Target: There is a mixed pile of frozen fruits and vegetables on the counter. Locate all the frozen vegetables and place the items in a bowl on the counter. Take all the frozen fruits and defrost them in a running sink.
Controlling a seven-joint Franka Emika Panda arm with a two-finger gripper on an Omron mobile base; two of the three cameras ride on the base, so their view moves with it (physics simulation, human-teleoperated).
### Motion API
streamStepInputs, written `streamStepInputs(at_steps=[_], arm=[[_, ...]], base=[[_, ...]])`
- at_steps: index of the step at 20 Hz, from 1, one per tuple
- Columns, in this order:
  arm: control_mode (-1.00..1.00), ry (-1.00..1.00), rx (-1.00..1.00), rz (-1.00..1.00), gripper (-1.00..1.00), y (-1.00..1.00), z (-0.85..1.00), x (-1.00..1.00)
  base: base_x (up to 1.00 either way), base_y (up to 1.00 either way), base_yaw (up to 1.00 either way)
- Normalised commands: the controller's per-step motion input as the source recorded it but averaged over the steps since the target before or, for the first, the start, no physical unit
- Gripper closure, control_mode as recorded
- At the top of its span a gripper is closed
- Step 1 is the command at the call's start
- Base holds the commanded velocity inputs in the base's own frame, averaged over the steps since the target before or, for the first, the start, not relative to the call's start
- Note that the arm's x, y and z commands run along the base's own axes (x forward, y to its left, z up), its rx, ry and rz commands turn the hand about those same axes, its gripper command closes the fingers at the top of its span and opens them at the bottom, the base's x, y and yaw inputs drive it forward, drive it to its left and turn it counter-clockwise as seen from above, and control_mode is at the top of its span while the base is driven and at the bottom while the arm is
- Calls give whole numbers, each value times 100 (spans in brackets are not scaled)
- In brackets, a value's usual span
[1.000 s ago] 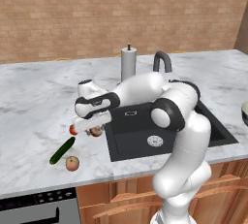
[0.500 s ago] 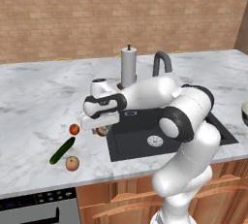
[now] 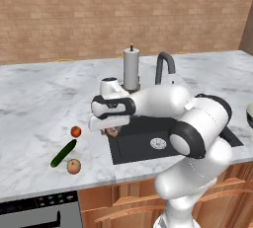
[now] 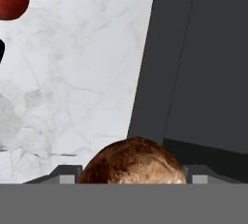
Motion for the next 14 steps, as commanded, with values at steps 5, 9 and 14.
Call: streamStepInputs(at_steps=[5,9,14], arm=[[-100,-1,0,-3,100,-24,15,-10],[-100,0,0,-1,100,-26,17,-5],[-100,1,1,-1,100,-26,16,-2]], base=[[0,0,0],[0,0,0],[0,0,0]])
